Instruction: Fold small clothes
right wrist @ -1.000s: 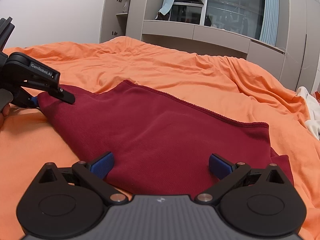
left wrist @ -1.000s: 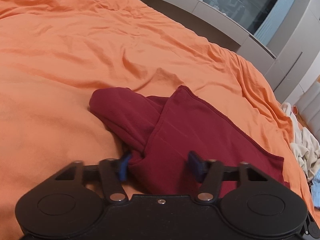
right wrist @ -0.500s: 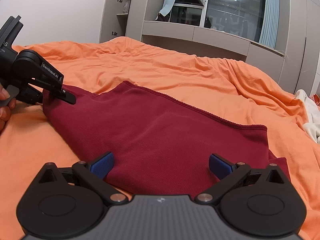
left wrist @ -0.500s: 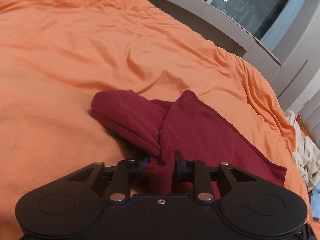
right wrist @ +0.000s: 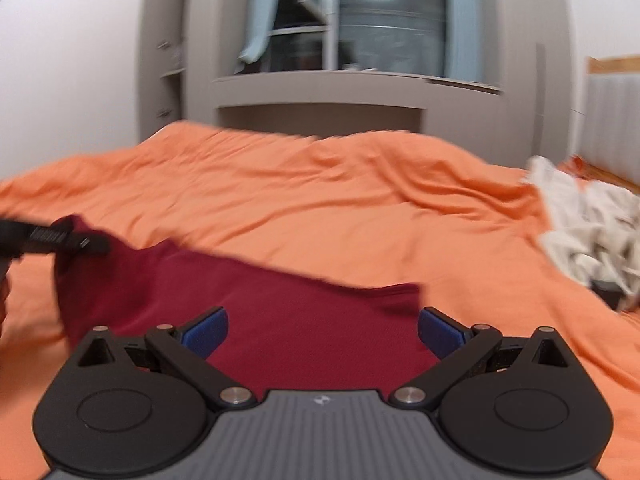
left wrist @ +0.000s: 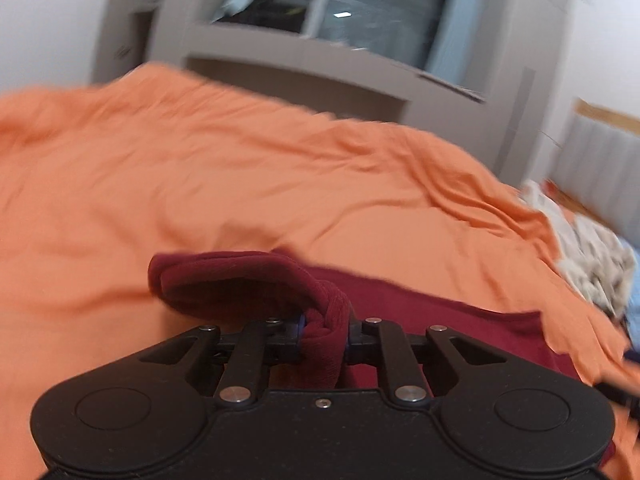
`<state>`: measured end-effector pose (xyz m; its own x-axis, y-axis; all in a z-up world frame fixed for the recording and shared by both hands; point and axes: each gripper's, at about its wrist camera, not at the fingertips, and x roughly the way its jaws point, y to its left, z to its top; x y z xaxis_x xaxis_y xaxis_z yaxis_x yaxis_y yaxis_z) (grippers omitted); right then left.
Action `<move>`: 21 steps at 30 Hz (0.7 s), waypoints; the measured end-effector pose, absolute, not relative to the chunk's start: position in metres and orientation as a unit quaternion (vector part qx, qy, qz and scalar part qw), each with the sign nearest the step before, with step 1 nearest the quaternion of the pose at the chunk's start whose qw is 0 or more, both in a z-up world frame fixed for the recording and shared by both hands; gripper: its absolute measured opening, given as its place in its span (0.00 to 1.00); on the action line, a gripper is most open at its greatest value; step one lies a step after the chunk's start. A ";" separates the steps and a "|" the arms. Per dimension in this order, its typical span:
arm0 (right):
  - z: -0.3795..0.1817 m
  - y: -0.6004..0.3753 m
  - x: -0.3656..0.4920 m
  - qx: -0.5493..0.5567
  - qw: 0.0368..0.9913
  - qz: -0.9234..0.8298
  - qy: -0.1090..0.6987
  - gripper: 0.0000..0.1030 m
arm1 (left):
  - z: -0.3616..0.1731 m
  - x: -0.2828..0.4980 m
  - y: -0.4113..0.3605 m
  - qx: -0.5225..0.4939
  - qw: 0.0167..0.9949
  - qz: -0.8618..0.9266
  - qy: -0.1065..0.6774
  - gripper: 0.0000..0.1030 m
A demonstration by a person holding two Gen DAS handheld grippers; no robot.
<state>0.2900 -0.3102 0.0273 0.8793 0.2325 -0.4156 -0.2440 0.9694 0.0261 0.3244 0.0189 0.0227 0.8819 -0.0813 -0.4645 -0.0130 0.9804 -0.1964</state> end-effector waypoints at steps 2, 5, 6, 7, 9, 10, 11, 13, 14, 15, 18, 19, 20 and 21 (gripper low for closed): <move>0.034 -0.333 0.295 0.002 0.971 0.103 0.214 1.00 | 0.033 0.326 -0.007 -0.060 0.968 -0.050 0.238 0.16; 0.038 -0.366 0.303 0.022 0.974 0.067 0.215 1.00 | 0.043 0.325 -0.054 0.008 0.965 -0.107 0.239 0.16; 0.039 -0.375 0.305 0.029 0.975 0.056 0.215 1.00 | 0.043 0.323 -0.071 0.034 0.961 -0.129 0.243 0.16; 0.040 -0.385 0.307 0.036 0.974 0.047 0.217 1.00 | 0.043 0.320 -0.089 0.059 0.956 -0.150 0.245 0.16; 0.040 -0.400 0.309 0.053 0.974 0.032 0.218 1.00 | 0.038 0.312 -0.120 0.097 0.944 -0.189 0.252 0.16; 0.039 -0.408 0.310 0.064 0.973 0.026 0.220 1.00 | 0.035 0.307 -0.135 0.116 0.937 -0.209 0.254 0.16; 0.038 -0.413 0.311 0.074 0.972 0.024 0.223 1.00 | 0.031 0.302 -0.147 0.130 0.931 -0.227 0.255 0.16; 0.035 -0.422 0.314 0.093 0.968 0.027 0.231 1.00 | 0.019 0.292 -0.167 0.146 0.916 -0.263 0.264 0.17; 0.033 -0.424 0.315 0.099 0.967 0.030 0.234 1.00 | 0.014 0.287 -0.175 0.150 0.910 -0.275 0.271 0.17; 0.031 -0.424 0.313 0.100 0.966 0.032 0.238 1.00 | 0.008 0.285 -0.181 0.154 0.905 -0.282 0.279 0.18; 0.027 -0.421 0.315 0.097 0.964 0.034 0.246 1.00 | -0.007 0.281 -0.187 0.167 0.901 -0.278 0.288 0.20; 0.026 -0.420 0.316 0.096 0.963 0.036 0.248 1.00 | -0.009 0.280 -0.186 0.165 0.901 -0.279 0.288 0.20; 0.025 -0.418 0.317 0.097 0.963 0.038 0.250 1.00 | -0.011 0.278 -0.184 0.161 0.902 -0.280 0.287 0.26; 0.025 -0.415 0.317 0.097 0.962 0.040 0.251 1.00 | -0.011 0.278 -0.182 0.155 0.900 -0.287 0.288 0.38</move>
